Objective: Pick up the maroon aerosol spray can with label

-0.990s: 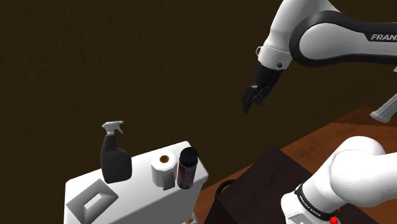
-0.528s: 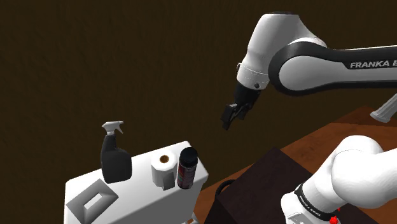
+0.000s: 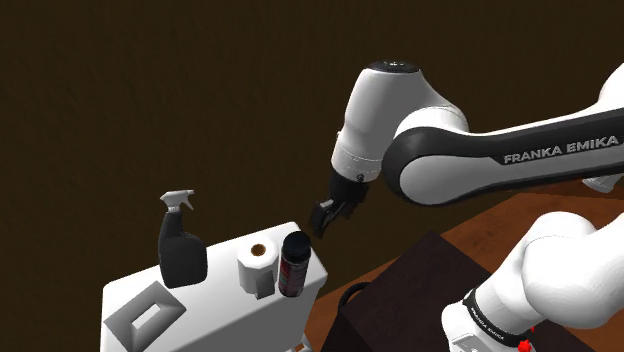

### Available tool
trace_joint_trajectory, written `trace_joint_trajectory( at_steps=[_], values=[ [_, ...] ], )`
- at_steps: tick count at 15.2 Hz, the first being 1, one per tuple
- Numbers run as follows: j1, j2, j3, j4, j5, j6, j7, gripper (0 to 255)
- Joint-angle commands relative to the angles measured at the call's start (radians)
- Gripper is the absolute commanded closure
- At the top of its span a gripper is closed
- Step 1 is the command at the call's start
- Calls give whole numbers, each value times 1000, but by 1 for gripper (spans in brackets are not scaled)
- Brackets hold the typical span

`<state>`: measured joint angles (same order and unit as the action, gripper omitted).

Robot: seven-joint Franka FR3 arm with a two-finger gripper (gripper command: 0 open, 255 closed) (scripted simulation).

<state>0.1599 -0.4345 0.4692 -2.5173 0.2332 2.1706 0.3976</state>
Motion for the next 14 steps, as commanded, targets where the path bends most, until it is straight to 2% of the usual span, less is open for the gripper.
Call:
trace_joint_trajectory(
  at_steps=[1, 5, 14],
  values=[
    [0, 67, 48, 22, -10, 54, 51, 0],
    [-10, 196, 135, 73, -64, 139, 158, 0],
    [-23, 276, 159, 27, -107, 256, 193, 0]
  ],
)
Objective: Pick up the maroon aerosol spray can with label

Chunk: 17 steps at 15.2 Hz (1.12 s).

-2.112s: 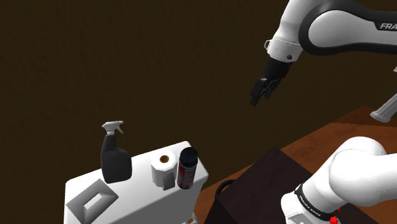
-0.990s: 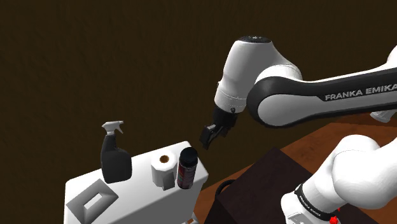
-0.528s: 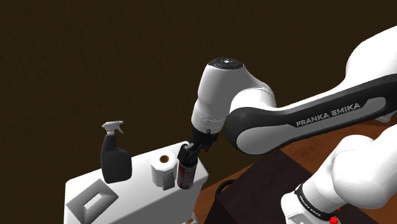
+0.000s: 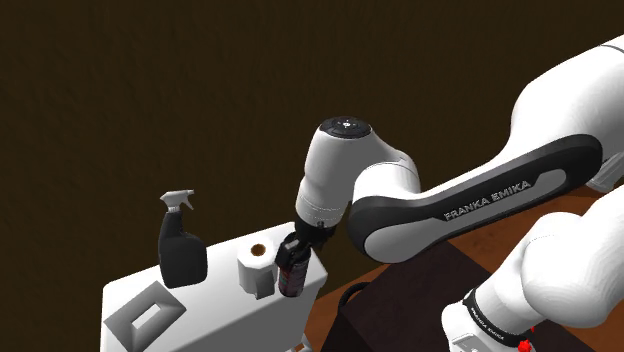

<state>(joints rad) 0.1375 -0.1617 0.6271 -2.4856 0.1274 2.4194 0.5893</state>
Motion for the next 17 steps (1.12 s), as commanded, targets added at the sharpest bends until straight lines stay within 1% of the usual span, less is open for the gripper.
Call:
trace_joint_trajectory(
  at_steps=[1, 10, 17],
  values=[
    [0, 4, 2, -5, -2, 9, 2, 255],
    [0, 3, 1, -4, -2, 7, 1, 255],
    [12, -71, -22, 37, 40, -101, -32, 255]
  ],
)
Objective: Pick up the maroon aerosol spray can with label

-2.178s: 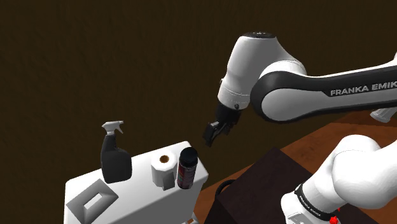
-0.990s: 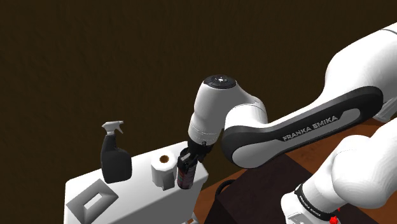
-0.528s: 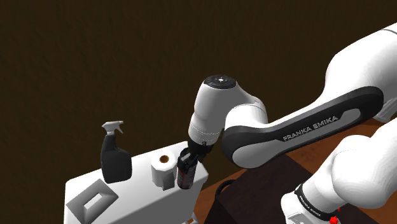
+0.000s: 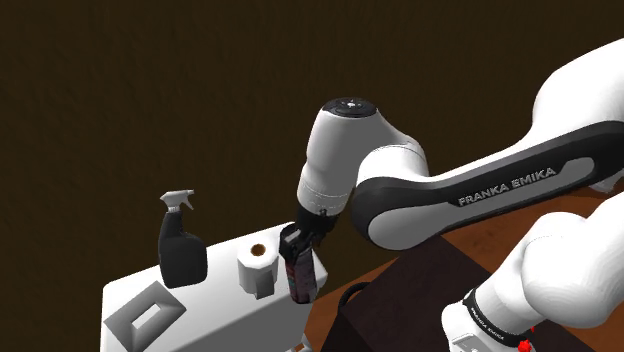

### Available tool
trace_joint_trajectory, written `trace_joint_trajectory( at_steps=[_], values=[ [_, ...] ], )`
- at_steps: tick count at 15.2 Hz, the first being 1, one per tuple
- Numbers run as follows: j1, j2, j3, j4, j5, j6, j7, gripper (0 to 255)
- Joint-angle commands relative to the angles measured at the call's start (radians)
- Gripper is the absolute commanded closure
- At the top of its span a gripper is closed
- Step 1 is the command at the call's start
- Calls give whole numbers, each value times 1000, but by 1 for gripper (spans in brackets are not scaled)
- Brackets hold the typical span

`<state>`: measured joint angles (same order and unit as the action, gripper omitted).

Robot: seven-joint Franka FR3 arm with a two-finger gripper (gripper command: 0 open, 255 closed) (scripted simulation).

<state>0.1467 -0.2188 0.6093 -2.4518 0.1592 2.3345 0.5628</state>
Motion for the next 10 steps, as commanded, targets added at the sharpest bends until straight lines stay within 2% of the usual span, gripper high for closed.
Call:
trace_joint_trajectory(
  at_steps=[1, 8, 10],
  values=[
    [4, -23, -7, 10, 12, -31, -9, 255],
    [11, -79, -30, 64, 31, -136, -27, 255],
    [11, -80, -30, 65, 31, -138, -27, 255]
  ],
)
